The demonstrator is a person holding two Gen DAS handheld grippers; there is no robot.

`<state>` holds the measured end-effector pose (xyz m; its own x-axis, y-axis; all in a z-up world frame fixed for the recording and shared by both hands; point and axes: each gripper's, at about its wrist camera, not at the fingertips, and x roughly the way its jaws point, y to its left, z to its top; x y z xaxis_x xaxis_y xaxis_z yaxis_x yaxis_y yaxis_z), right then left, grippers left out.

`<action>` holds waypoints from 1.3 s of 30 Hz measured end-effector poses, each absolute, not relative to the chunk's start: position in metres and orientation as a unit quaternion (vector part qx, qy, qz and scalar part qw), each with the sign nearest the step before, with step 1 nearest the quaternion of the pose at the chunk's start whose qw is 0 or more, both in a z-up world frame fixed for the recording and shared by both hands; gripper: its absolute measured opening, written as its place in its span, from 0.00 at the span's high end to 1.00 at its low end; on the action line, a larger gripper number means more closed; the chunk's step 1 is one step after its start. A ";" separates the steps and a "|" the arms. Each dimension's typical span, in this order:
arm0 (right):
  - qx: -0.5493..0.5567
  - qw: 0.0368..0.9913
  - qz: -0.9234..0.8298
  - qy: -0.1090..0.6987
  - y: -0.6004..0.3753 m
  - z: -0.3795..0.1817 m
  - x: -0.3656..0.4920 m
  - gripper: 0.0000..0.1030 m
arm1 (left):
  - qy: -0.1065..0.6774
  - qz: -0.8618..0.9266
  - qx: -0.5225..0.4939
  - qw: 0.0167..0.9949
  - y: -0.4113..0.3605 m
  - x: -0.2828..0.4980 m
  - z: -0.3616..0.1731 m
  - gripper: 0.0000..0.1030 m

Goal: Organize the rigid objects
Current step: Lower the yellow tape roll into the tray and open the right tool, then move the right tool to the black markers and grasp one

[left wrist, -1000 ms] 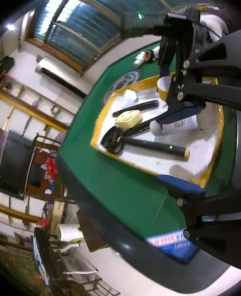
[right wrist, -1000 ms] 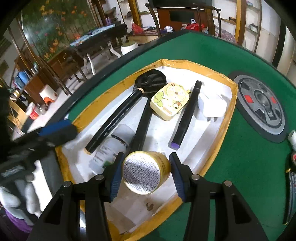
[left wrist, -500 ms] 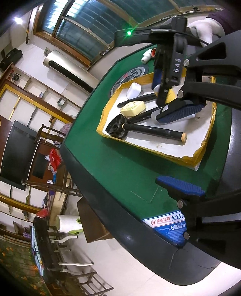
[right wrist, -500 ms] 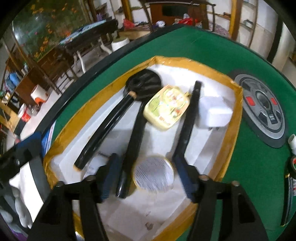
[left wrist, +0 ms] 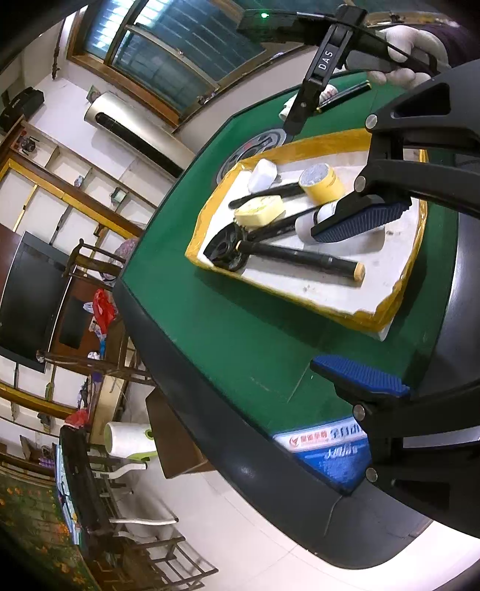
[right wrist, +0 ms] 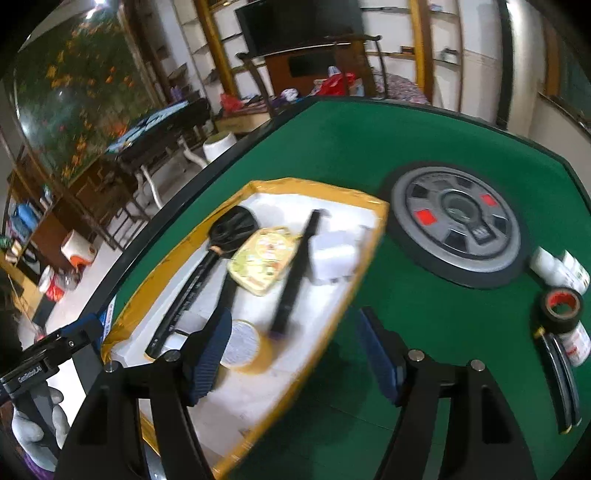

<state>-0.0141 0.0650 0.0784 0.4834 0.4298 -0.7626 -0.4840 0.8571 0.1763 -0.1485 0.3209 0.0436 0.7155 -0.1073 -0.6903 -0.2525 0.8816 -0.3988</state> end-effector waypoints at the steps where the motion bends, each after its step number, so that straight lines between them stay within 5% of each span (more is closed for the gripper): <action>1: -0.026 0.863 0.261 0.431 0.054 0.079 -0.015 0.33 | 0.374 0.034 -0.241 0.895 0.318 -0.148 0.045 0.35; 19: 0.129 0.903 0.040 0.408 -0.233 0.066 -0.019 0.33 | 0.352 -0.091 -0.154 0.919 0.225 -0.146 0.081 0.35; 34: 0.129 0.836 0.231 0.481 -0.155 0.018 -0.011 0.31 | 0.379 -0.155 -0.112 0.906 0.160 -0.143 0.087 0.35; 39: 0.076 0.868 0.169 0.461 -0.144 0.028 -0.019 0.31 | 0.386 -0.163 -0.106 0.902 0.150 -0.142 0.084 0.35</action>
<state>-0.0188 -0.1439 0.0280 0.5171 0.3631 -0.7751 -0.2232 0.9314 0.2874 -0.1417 0.1500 0.0844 0.6491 -0.3759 -0.6613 0.2131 0.9244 -0.3163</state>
